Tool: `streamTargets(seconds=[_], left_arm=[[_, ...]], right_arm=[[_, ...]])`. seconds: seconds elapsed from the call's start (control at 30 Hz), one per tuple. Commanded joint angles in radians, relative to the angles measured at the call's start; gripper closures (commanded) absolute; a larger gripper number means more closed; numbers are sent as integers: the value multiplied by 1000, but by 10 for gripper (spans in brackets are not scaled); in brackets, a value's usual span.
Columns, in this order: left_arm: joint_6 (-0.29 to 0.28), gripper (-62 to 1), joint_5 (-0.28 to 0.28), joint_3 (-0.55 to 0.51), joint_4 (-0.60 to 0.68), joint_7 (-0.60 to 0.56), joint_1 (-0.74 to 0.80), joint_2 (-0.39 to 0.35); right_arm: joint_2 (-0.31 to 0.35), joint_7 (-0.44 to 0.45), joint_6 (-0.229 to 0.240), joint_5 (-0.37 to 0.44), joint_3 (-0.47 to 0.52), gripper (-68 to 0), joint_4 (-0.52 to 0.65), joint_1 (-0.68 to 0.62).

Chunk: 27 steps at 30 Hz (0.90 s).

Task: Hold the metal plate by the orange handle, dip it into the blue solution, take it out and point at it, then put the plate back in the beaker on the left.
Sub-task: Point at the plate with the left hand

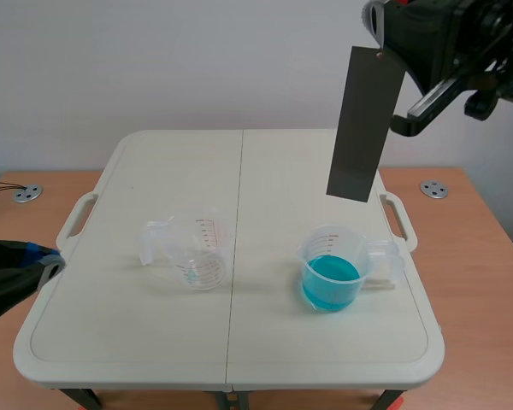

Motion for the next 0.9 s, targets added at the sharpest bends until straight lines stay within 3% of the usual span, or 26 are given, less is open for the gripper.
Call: streamTargets(seconds=[0.0,0.4,0.7,0.87], left_arm=[[-21,-27,-5,36,15,-10,-39,3],[-42,-27,-3,371,6,98,-370,19],[-41,-27,7,529,-13,224,-557,114],[-38,-27,49,594,-93,222,-631,177]], right_arm=[[4,19,5,12,8,-13,18,2],[53,18,5,11,14,-13,14,-2],[53,18,5,11,14,-13,10,-2],[53,19,5,12,12,-13,-13,-2]])
